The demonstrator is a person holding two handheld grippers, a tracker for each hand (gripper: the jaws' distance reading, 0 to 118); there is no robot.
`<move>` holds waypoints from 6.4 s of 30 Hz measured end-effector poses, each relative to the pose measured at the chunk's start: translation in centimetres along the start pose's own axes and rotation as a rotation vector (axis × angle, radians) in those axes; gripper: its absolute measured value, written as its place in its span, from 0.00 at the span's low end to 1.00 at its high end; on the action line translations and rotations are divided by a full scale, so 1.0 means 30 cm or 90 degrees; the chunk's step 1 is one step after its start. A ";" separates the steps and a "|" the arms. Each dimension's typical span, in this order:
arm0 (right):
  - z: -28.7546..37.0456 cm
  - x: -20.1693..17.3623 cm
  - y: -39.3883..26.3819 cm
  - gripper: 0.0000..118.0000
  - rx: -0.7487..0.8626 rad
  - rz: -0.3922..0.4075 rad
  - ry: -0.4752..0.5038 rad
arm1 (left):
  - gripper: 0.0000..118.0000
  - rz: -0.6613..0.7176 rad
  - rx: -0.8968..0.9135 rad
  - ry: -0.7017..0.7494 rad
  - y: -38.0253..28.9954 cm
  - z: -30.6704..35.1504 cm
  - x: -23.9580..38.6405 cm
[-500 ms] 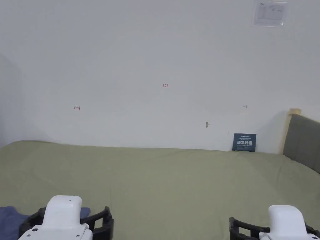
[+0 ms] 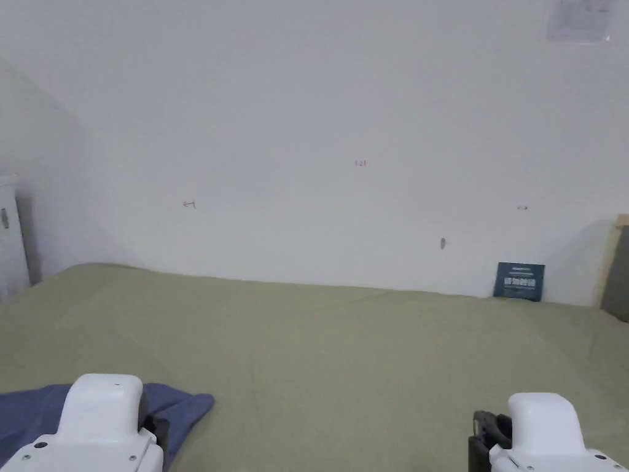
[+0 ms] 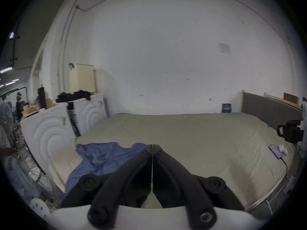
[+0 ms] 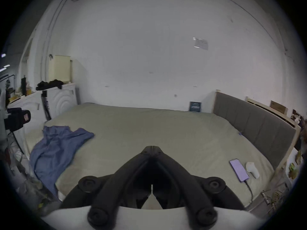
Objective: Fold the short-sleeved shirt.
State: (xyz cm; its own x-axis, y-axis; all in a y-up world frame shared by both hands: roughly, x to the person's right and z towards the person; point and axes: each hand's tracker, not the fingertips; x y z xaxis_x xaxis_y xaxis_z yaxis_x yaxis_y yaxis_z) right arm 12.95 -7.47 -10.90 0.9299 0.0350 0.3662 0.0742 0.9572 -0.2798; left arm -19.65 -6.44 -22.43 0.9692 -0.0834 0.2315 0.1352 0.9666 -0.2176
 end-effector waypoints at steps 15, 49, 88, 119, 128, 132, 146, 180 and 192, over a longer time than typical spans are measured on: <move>-0.024 -0.690 0.035 0.01 0.008 0.075 0.381 | 0.00 0.064 -0.064 0.261 -0.120 0.358 -0.500; -0.432 -0.159 -0.125 0.02 -0.167 -0.026 0.160 | 1.00 0.049 -0.680 -0.118 -0.195 -1.433 -0.362; -0.288 -0.007 -0.231 0.02 -0.214 -0.095 0.124 | 0.04 -0.143 -0.408 -0.547 0.196 -1.295 0.650; -0.129 0.314 -0.172 0.02 -0.166 -0.116 -0.030 | 0.06 -0.155 -0.217 -0.332 0.132 -0.637 0.458; -0.153 0.254 -0.154 0.02 -0.149 -0.089 -0.003 | 0.00 0.076 -0.222 -0.139 -0.153 -0.254 -0.001; -0.150 0.232 -0.177 0.02 -0.165 -0.088 0.020 | 0.00 0.062 -0.300 -0.134 -0.238 -0.272 -0.038; -0.247 0.321 -0.199 0.09 -0.193 -0.125 -0.012 | 0.99 0.152 -0.527 -0.198 -0.269 -1.013 -0.050; -0.802 0.800 -0.430 0.06 -0.430 -0.139 0.035 | 0.00 0.100 -0.509 -0.337 -0.334 -1.005 0.141; -0.664 0.707 -0.176 0.06 -0.224 -0.088 0.070 | 0.00 0.171 -0.393 -0.371 -0.119 -1.003 0.046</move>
State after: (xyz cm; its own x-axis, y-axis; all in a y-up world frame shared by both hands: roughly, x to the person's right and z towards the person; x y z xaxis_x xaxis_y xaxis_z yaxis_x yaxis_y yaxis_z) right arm 39.46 -17.51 -19.33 0.9343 -0.1360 0.3294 0.3019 0.7933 -0.5287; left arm -12.62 -17.30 -49.85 0.7482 0.4266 0.5082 0.1680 0.6192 -0.7671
